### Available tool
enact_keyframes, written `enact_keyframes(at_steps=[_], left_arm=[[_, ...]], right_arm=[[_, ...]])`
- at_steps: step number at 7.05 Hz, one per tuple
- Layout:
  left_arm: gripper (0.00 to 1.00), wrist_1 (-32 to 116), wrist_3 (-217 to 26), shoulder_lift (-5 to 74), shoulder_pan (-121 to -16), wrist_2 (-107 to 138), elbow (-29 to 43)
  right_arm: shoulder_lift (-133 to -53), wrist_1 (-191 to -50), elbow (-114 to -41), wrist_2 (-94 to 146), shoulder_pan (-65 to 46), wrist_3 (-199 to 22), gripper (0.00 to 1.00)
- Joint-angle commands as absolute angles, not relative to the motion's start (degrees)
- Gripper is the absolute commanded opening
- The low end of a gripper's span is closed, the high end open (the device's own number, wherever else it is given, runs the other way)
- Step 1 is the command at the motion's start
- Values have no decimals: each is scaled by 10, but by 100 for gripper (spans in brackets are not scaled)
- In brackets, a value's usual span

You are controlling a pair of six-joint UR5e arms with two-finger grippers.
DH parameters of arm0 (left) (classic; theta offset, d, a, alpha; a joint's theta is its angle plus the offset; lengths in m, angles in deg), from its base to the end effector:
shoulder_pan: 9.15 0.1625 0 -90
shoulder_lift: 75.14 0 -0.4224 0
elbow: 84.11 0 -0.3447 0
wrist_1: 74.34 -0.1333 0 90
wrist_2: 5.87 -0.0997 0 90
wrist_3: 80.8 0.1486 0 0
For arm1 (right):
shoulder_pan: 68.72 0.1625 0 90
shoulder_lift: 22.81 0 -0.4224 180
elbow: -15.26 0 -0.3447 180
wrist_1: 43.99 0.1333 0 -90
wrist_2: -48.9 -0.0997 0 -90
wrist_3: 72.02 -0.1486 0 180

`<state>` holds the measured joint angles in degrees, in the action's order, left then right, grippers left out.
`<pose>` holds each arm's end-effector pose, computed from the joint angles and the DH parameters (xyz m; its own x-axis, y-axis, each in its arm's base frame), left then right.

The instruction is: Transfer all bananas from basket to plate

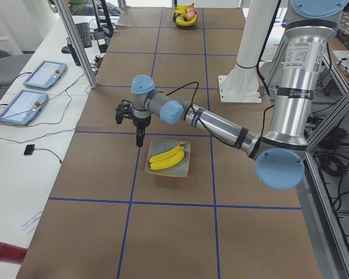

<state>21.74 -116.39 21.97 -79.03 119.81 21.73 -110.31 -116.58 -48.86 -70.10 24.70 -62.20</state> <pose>0.1335 -0.5000 0.5044 0.7161 -0.0345 -0.6971 0.1426 0.9849 0.0978 0.0862 -0.4161 0.8609 0.8674 -0.0683 0.4929 0.0899 0.9957 -0.0202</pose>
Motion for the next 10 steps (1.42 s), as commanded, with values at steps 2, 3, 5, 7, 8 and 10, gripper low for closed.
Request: enact_keyframes(at_steps=[2,3,5,7,8,10], left_arm=[[100,218,-1164,220,-790,1198,221],[100,218,-1164,221,-790,1198,221],[100,219,-1164,221,-790,1198,222],[100,219,-1164,221,-790,1198,223],[100,219,-1164,221,-790,1198,224],[100,219,-1164,222,-790,1198,227]], right_arm=[[-1095,-1165,-461,-685,233,-632,100],[-1092,-1164,-463,-679,232,-670,100],[-1092,-1164,-463,-673,229,-673,99],[-1093,-1165,-462,-673,224,-672,98],[-1094,-1165,-462,-673,223,-672,88],[-1094,-1165,-458,-673,220,-672,82]])
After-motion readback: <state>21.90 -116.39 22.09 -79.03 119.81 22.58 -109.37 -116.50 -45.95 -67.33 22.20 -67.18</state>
